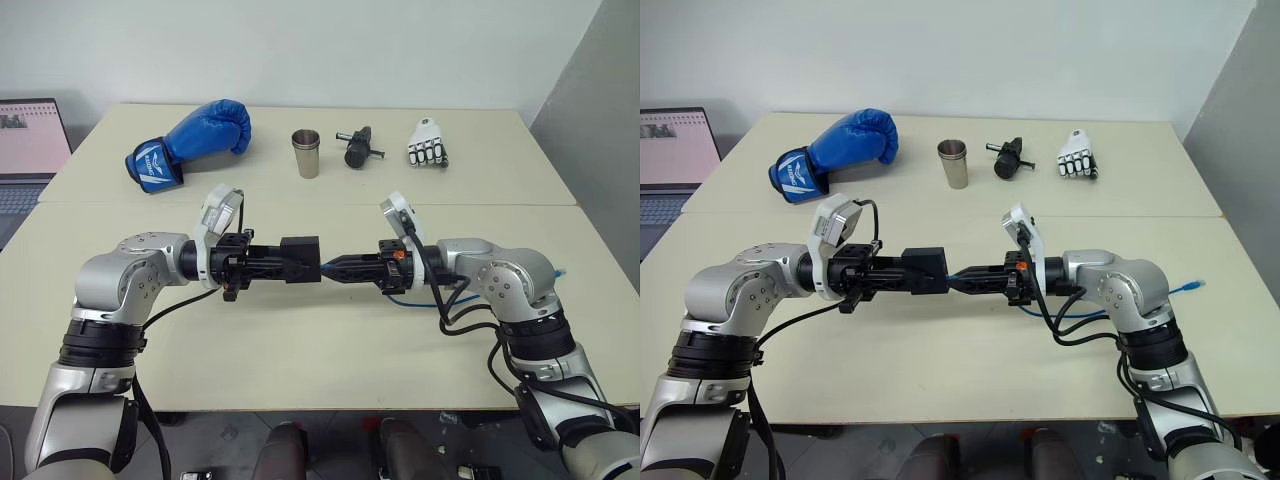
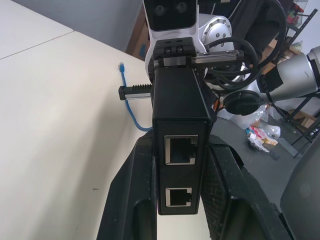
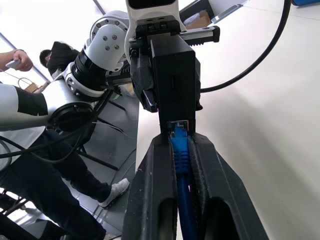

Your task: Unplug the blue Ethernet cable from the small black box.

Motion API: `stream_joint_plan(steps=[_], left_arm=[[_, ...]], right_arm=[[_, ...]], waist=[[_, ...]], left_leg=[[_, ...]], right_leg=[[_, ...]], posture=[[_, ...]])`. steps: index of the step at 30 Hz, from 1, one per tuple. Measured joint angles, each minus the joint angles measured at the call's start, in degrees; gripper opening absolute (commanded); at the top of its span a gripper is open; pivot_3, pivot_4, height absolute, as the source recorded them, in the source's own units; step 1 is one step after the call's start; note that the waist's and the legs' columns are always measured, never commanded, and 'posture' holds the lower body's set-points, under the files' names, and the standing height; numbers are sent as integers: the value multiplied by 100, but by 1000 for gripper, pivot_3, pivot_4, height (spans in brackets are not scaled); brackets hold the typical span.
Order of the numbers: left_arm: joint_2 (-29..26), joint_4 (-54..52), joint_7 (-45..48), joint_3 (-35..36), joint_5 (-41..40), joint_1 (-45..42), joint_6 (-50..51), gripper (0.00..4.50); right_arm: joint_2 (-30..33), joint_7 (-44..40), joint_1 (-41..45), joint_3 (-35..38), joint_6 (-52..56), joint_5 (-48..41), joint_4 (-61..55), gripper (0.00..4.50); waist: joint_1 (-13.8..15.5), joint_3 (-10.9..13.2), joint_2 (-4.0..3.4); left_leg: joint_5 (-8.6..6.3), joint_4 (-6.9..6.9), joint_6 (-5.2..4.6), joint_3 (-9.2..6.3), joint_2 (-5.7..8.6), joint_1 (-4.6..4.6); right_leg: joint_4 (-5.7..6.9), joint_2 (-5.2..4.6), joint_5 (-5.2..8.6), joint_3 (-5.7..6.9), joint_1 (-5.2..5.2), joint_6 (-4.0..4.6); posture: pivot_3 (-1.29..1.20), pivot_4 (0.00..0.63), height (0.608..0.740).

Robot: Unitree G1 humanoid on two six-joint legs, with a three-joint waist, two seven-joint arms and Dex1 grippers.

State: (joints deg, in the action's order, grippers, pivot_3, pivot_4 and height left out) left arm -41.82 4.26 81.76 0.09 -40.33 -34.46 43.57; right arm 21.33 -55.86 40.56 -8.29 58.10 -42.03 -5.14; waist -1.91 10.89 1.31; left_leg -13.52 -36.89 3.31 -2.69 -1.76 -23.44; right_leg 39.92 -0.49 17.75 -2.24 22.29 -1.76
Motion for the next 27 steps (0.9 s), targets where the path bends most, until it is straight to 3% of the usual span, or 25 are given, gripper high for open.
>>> stream_joint_plan(steps=[9, 15, 21, 23, 27], left_arm=[[0, -12, -11, -11, 7, 8, 1, 785], [-313, 31, -15, 7, 209, 272, -39, 785], [-347, 48, -63, 33, 258, 347, -67, 785], [-352, 45, -138, 69, 261, 399, -69, 785], [-297, -42, -326, 130, 243, 440, -63, 785]], right_arm=[[38, -16, 0, -1, 3, 2, -13, 38], [733, -97, -224, 199, -1, 47, -66, 36], [875, -16, -343, 281, -337, 273, 179, 36], [639, 369, -252, 321, -999, 721, 666, 36], [169, 1727, 340, 241, -3134, 2266, 2731, 36]], waist=[[0, 0, 0], [2, 0, 0], [-2, 0, 0], [-26, -2, 3], [-53, 1, -1]], left_leg=[[0, 0, 0, 0, 0, 0], [0, 2, 0, 1, 1, 0], [0, 1, 0, 4, 0, 0], [0, -1, 0, 5, -4, 2], [0, 0, 0, 15, -2, 0]], right_leg=[[0, 0, 0, 0, 0, 0], [-3, -1, 0, -1, 1, 0], [-1, 0, 0, -2, 1, 0], [0, 4, 0, -4, -1, -1], [4, 2, -1, -10, 6, -1]], posture=[[0, 150, 740], [0, 150, 740], [0, 150, 740], [0, 150, 740], [0, 150, 740]])
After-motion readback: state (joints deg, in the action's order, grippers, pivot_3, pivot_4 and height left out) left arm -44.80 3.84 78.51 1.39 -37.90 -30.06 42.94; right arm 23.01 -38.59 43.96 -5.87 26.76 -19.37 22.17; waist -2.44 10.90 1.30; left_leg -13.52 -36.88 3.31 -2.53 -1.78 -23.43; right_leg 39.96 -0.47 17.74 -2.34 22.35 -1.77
